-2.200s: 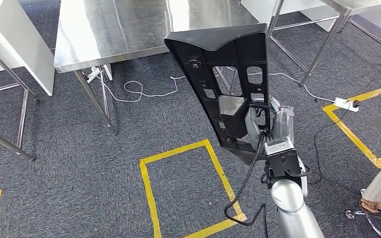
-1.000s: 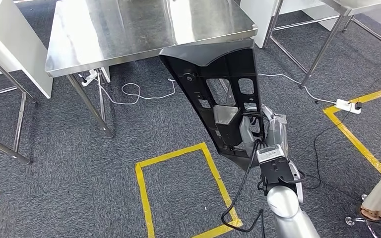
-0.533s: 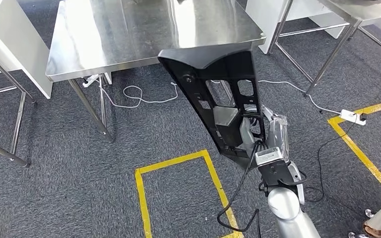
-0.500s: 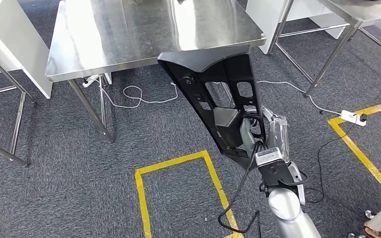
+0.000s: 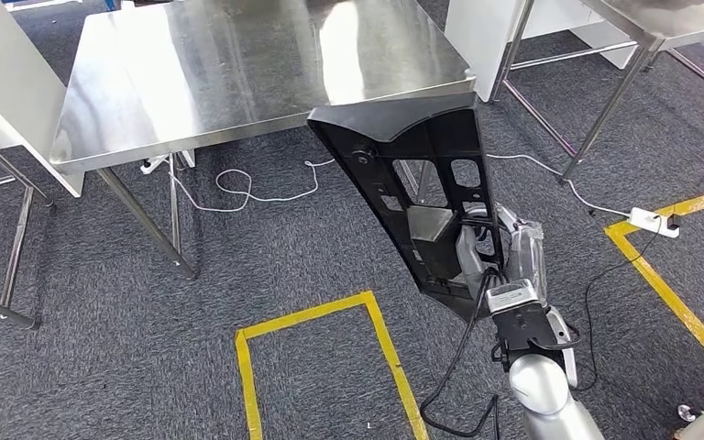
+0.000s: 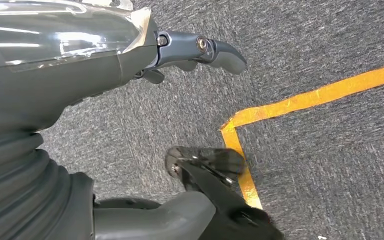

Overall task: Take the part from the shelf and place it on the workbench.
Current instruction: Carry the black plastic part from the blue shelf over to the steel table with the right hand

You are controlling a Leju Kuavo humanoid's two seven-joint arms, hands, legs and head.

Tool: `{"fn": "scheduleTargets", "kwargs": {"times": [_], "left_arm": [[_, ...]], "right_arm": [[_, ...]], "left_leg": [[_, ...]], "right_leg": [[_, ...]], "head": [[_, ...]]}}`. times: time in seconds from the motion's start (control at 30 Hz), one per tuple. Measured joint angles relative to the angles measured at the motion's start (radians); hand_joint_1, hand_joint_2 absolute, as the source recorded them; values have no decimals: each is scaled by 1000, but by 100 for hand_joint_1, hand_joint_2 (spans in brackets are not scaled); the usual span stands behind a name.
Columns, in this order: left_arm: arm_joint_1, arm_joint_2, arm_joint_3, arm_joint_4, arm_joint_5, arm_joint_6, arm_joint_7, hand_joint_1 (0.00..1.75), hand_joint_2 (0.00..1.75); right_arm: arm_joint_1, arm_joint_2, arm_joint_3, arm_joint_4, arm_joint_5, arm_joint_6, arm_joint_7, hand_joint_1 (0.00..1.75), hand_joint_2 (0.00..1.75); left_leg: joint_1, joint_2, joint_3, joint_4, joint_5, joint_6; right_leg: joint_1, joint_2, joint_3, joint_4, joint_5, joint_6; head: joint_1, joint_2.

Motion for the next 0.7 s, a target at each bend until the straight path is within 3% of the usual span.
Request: {"fn": "scheduleTargets", "kwargs": {"times": [0.03,0.07,0.13,0.2,0.27,0.33,0.4,0.47,0.53,0.57,0.63,0.67,0.7], "left_arm": [[0,0,0,0,0,0,0,0,175],[1,0,0,0,0,0,0,0,175],[1,2,0,0,1,0,0,0,175],[1,4,0,0,1,-1,0,0,175],[-2,4,0,0,2,-2,-2,0,175],[-4,4,0,0,2,-4,-3,0,175],[-5,4,0,0,2,-6,-3,0,175],[-7,4,0,0,2,-6,-2,0,175],[-6,4,0,0,2,-7,0,0,175],[-5,4,0,0,2,-7,0,0,175],[-5,3,0,0,2,-7,1,0,175],[-6,4,0,0,3,-7,0,0,175],[-7,4,0,0,3,-8,-1,0,175]], "right_arm": [[0,0,0,0,0,0,0,175,175],[0,0,0,0,-1,0,0,175,175],[-1,0,0,0,-3,0,-1,175,175],[-4,0,0,0,-5,-1,-2,175,175],[-5,-1,0,-2,-7,-3,-4,175,175],[-6,-2,0,-6,-9,-6,-8,175,175],[-4,-4,-1,-9,-9,-8,-11,175,175],[4,-6,-1,-10,-9,-8,-13,175,175],[10,-9,-1,-10,-9,-9,-14,175,175],[10,-10,-1,-10,-9,-9,-14,175,175],[10,-10,-1,-10,-9,-9,-15,175,175],[9,-11,-1,-10,-9,-9,-15,175,175],[10,-11,-2,-10,-9,-10,-16,175,175]], "left_leg": [[-2,0,-9,-19,9,5],[-5,0,-1,-67,42,14],[-19,-2,29,-190,147,42],[-35,-7,51,-259,206,63],[-42,-10,73,-282,205,71],[-39,-11,104,-303,203,78],[-36,-13,129,-313,194,84],[-36,-16,145,-314,177,85],[-35,-20,166,-314,158,82],[-35,-22,180,-314,148,79],[-36,-24,208,-311,124,71],[-38,-24,217,-310,112,66],[-41,-24,223,-308,99,61]], "right_leg": [[4,1,13,0,-10,-1],[7,2,28,-1,-20,-1],[11,3,52,-4,-42,1],[12,5,69,-14,-56,10],[17,7,86,-15,-50,29],[21,7,71,32,-40,43],[18,6,-2,146,-54,42],[17,6,-93,255,-102,32],[16,6,-142,269,-133,29],[15,6,-144,232,-116,38],[12,4,-120,102,-25,66],[11,1,-105,48,17,71],[11,-2,-93,12,47,68]], "head": [[0,0],[0,0],[2,0],[4,0],[3,0],[2,0],[1,0],[0,0],[0,0],[0,0],[2,0],[3,0],[3,0]]}}
